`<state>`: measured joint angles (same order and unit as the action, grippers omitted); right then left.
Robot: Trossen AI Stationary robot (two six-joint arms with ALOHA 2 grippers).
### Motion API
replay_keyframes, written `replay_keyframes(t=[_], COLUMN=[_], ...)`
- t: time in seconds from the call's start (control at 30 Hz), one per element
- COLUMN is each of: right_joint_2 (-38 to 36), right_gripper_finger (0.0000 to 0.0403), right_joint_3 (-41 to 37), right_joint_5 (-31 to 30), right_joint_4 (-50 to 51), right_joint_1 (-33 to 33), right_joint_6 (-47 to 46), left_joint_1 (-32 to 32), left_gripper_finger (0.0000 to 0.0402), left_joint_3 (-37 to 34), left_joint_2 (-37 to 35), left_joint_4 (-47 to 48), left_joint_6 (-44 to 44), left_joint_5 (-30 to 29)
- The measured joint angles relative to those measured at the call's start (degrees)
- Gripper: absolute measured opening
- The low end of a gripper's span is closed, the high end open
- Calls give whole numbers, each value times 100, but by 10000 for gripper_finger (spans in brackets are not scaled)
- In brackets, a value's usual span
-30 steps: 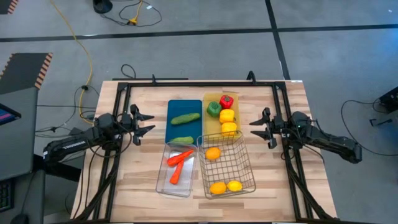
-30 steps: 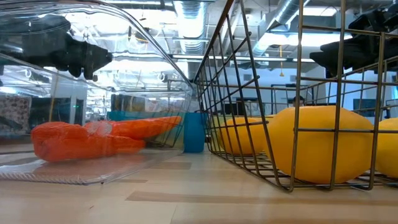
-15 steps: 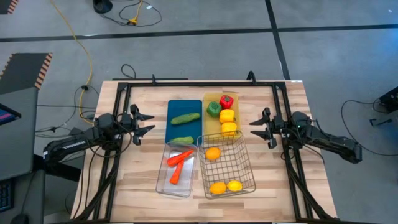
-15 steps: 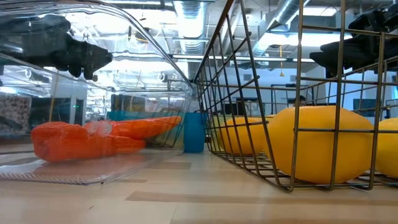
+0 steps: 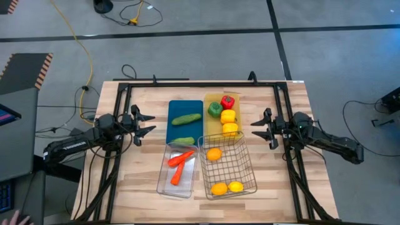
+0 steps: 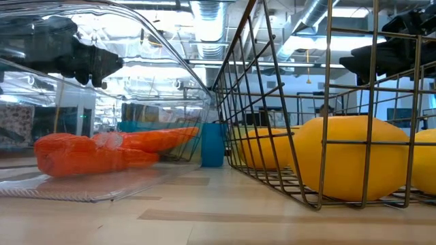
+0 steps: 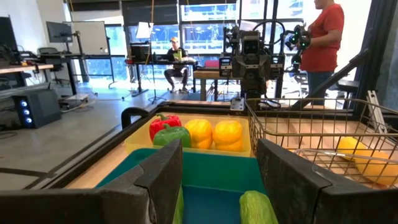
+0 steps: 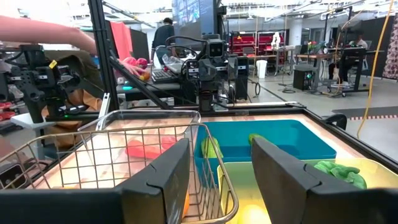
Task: Sort produce into baskets
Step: Return to Home Position
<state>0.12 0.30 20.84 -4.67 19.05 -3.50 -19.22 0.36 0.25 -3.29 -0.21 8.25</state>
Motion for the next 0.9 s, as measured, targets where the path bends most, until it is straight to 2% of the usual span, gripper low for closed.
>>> replay_keyframes(t=[0.9], right_joint_2=[2], right_gripper_finger=[198], right_joint_3=[-2], right_joint_5=[0], right_joint_4=[-2], right_joint_1=[0], right_joint_6=[1], left_joint_1=[0], left_gripper_finger=[194], left_joint_3=[2], left_joint_2=[209], left_joint_4=[15], left_joint_6=[53], left_joint_5=[-11])
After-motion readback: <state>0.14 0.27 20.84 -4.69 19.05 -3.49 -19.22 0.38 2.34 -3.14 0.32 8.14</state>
